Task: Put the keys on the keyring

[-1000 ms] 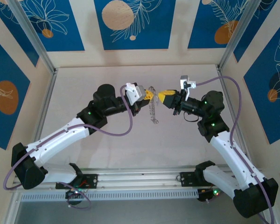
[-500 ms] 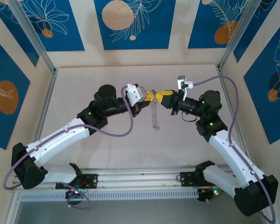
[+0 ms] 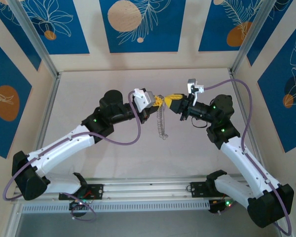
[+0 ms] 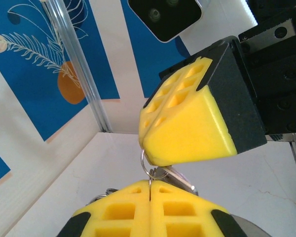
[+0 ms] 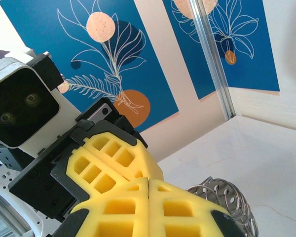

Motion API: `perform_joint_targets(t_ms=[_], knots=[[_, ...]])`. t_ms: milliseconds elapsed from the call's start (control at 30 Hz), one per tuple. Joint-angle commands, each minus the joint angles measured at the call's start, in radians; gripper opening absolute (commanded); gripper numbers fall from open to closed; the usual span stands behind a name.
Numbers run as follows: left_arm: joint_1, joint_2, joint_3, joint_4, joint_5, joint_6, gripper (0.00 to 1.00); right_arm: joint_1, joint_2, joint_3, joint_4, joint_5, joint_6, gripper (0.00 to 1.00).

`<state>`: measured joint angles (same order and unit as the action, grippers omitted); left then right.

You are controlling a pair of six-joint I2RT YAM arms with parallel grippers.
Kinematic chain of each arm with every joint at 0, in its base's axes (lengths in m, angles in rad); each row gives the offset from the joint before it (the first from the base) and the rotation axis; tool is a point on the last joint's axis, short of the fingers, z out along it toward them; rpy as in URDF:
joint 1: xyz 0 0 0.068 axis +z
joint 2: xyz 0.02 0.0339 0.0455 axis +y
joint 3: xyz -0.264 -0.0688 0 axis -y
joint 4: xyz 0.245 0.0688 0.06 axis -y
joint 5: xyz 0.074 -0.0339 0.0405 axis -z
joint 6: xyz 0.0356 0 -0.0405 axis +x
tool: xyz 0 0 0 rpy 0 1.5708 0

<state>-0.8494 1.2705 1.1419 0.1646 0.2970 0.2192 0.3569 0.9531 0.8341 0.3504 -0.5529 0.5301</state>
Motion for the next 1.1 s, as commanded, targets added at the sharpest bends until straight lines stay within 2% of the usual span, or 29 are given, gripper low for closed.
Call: perform_joint_targets(t_ms=[0,267,533,933,1067], knots=[[-0.019,-0.048,0.006,0.105,0.004,0.002,0.00,-0.021,-0.001,-0.020,-0.019,0.037,-0.013,0.00],[-0.019,-0.053,-0.003,0.121,0.004,-0.008,0.00,-0.038,0.010,-0.036,-0.006,0.033,0.005,0.00],[-0.019,-0.048,-0.019,0.161,-0.002,-0.034,0.00,-0.038,0.043,-0.034,0.025,-0.021,0.043,0.00],[-0.019,-0.024,-0.072,0.305,-0.066,-0.153,0.00,-0.046,0.085,-0.048,0.092,-0.056,0.153,0.00],[-0.011,-0.021,-0.100,0.363,-0.088,-0.221,0.00,-0.060,0.086,-0.050,0.096,-0.059,0.188,0.15]])
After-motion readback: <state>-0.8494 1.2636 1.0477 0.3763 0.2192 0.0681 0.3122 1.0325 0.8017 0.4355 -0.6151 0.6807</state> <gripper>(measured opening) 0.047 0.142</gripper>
